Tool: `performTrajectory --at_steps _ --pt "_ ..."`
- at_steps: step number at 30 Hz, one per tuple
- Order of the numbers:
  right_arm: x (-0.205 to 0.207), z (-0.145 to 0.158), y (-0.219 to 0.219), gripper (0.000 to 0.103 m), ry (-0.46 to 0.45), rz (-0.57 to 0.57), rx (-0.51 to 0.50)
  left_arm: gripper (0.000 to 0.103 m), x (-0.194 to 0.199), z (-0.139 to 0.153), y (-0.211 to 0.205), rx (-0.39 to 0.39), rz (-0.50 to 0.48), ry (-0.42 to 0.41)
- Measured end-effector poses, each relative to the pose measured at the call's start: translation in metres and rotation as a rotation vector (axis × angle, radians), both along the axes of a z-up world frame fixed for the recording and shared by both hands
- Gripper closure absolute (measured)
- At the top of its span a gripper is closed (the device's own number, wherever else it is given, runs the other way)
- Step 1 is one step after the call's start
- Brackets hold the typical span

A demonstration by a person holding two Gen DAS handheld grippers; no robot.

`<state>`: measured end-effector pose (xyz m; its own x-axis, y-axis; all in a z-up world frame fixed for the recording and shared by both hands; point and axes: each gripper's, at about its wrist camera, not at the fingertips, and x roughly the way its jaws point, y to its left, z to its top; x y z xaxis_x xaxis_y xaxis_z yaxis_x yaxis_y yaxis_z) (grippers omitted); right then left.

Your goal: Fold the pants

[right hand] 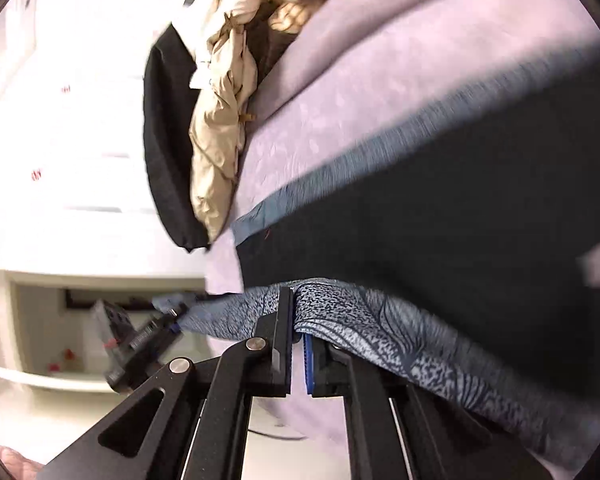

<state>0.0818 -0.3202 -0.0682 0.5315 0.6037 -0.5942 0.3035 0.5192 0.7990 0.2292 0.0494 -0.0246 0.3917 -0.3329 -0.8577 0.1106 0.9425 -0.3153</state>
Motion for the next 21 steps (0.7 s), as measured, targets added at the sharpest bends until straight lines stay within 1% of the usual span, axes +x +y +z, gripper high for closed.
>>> performTrajectory --at_steps 2,3,4,5,6,7,8,9,10,11,12,13,14,15,16,18,21 --pt "0.036 -0.024 -0.014 0.096 0.037 0.026 0.007 0.046 0.031 -0.023 -0.013 0.052 0.028 -0.017" --pt "0.053 -0.037 -0.019 0.095 0.05 0.037 -0.007 0.044 0.041 -0.035 -0.015 0.067 0.032 -0.008" --pt "0.067 -0.048 -0.021 0.094 0.067 0.05 -0.02 0.042 0.056 -0.053 -0.021 0.095 0.042 0.013" --pt "0.076 -0.059 -0.024 0.094 0.089 0.058 -0.033 0.04 0.062 -0.061 -0.023 0.124 0.054 0.021" --pt "0.085 -0.074 -0.026 0.091 0.123 0.059 -0.048 0.04 0.07 -0.075 -0.026 0.192 0.074 0.032" --pt "0.091 -0.08 -0.026 0.091 0.14 0.057 -0.053 0.04 0.074 -0.079 -0.025 0.22 0.082 0.041" --pt "0.095 -0.087 -0.027 0.09 0.162 0.049 -0.045 0.04 0.076 -0.079 -0.02 0.222 0.098 0.048" --pt "0.096 -0.087 -0.028 0.082 0.169 0.039 -0.034 0.04 0.074 -0.073 -0.014 0.204 0.111 0.039" --pt "0.095 -0.082 -0.028 0.071 0.161 0.033 -0.021 0.04 0.071 -0.062 -0.006 0.194 0.122 0.021" --pt "0.091 -0.069 -0.026 0.041 0.134 0.041 -0.02 0.04 0.065 -0.048 0.001 0.203 0.127 -0.007" --pt "0.087 -0.06 -0.025 0.032 0.126 0.047 -0.03 0.04 0.06 -0.039 0.004 0.222 0.12 -0.024" --pt "0.083 -0.046 -0.021 0.032 0.095 0.064 -0.052 0.04 0.054 -0.03 0.004 0.259 0.089 -0.036" --pt "0.076 -0.029 -0.012 0.037 0.033 0.098 -0.07 0.04 0.051 -0.028 0.001 0.273 0.061 -0.038" --pt "0.073 -0.017 -0.001 0.044 -0.013 0.139 -0.087 0.04 0.049 -0.028 -0.004 0.28 0.032 -0.034" --pt "0.076 -0.014 0.011 0.045 -0.013 0.181 -0.109 0.04 0.047 -0.031 -0.011 0.284 0.001 -0.025" --pt "0.089 -0.021 0.031 0.046 0.011 0.245 -0.16 0.04 0.048 -0.048 -0.031 0.298 -0.035 0.001" --pt "0.115 -0.052 0.05 0.046 0.046 0.302 -0.255 0.04 0.061 -0.082 -0.062 0.3 -0.033 0.039"
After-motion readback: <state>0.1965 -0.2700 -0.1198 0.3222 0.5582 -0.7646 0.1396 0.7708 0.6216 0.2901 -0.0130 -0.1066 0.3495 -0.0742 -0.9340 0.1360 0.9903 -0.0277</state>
